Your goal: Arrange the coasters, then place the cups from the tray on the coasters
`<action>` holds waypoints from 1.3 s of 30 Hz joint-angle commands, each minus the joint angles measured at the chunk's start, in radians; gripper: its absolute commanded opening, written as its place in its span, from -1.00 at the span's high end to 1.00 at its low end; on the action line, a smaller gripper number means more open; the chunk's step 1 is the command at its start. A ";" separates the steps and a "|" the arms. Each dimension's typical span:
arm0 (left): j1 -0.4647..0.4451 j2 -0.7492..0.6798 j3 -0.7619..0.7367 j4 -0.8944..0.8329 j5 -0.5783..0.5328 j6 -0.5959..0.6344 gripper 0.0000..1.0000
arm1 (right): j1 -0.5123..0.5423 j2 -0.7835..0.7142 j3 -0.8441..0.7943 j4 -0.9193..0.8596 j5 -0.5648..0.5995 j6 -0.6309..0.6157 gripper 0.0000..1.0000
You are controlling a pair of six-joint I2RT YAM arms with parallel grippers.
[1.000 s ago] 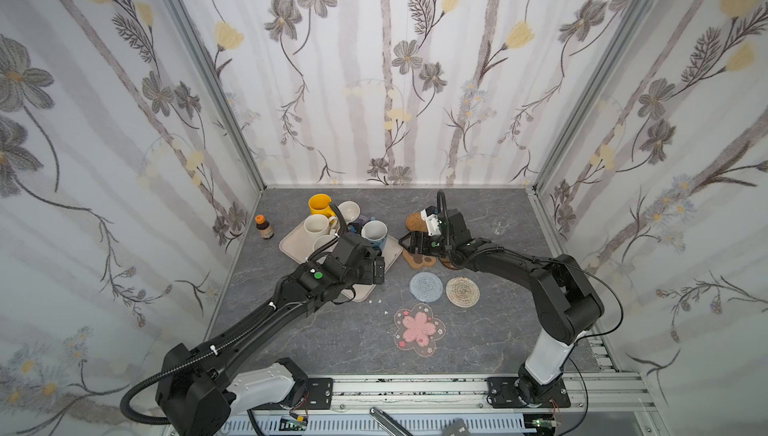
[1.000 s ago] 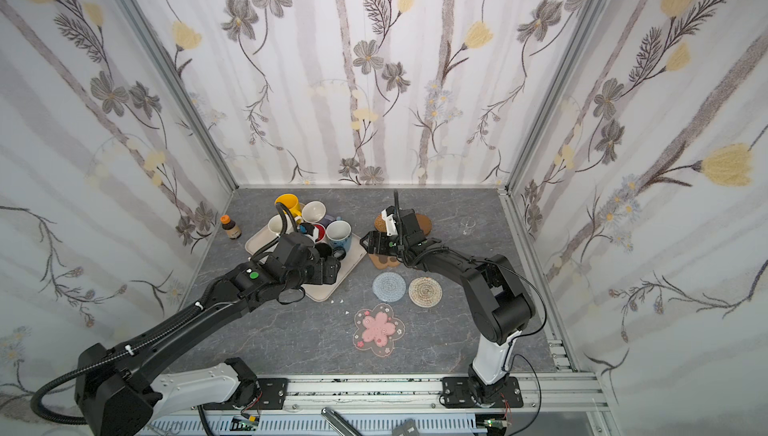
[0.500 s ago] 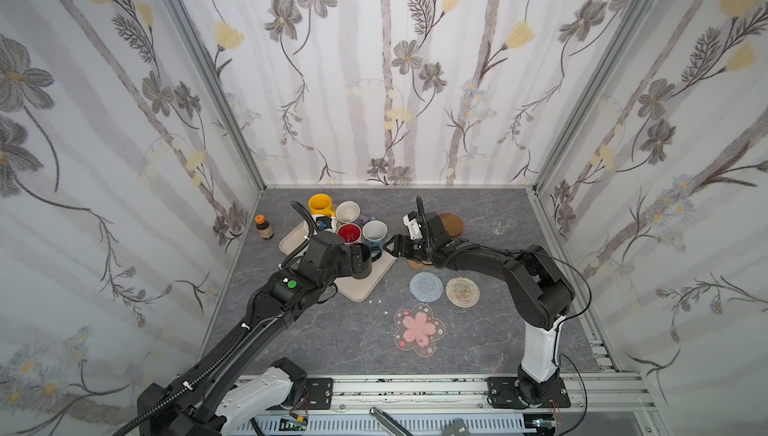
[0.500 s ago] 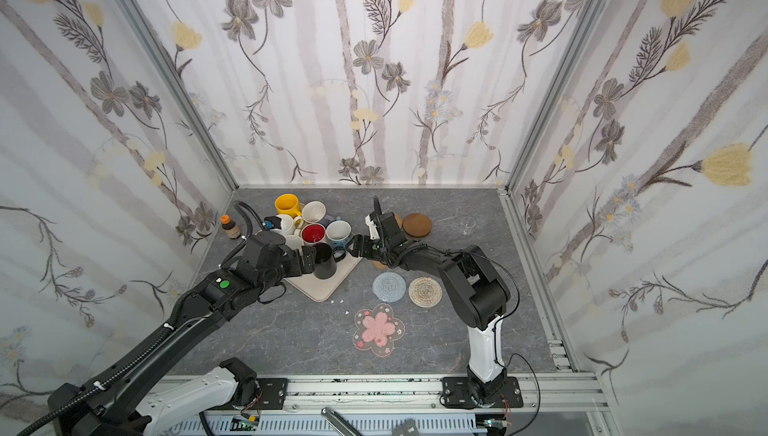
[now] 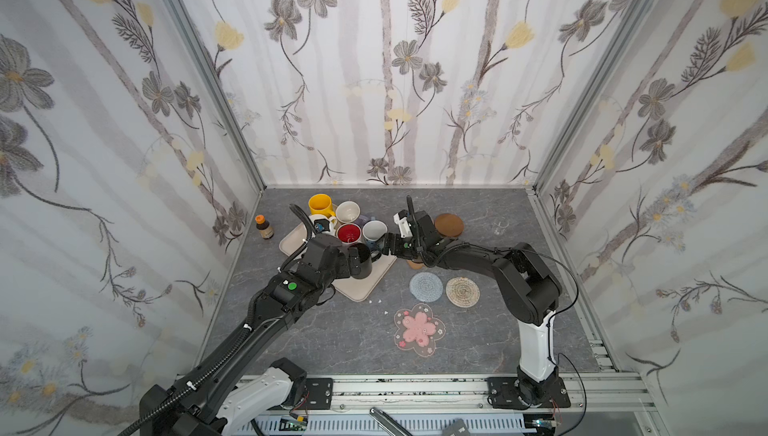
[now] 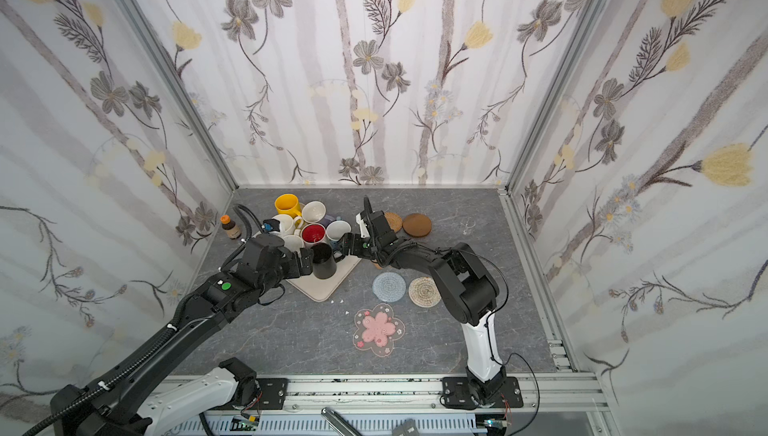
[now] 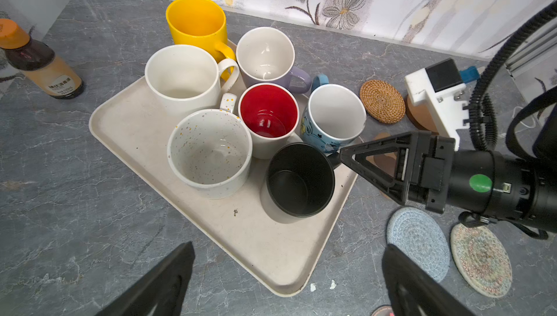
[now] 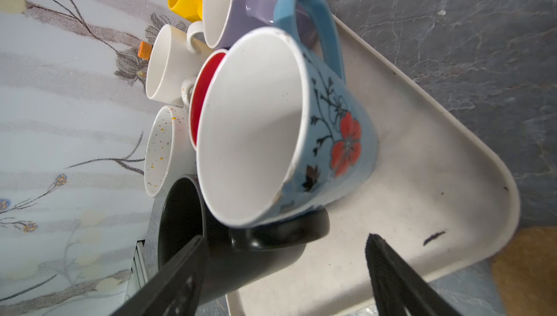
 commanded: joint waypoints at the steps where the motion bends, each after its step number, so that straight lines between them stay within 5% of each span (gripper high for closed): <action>1: 0.007 -0.012 -0.007 0.027 -0.011 0.010 -1.00 | 0.007 0.011 0.017 0.015 0.029 0.015 -0.66; 13: 0.020 -0.031 -0.018 0.031 -0.003 0.015 -1.00 | 0.016 0.047 0.053 -0.023 0.064 0.016 -0.62; 31: 0.025 -0.049 -0.011 0.034 -0.004 0.001 -1.00 | 0.028 0.000 0.011 -0.024 0.073 -0.003 -0.11; 39: 0.027 -0.040 -0.013 0.035 0.000 -0.004 -1.00 | 0.030 0.005 0.029 -0.024 0.088 0.006 -0.47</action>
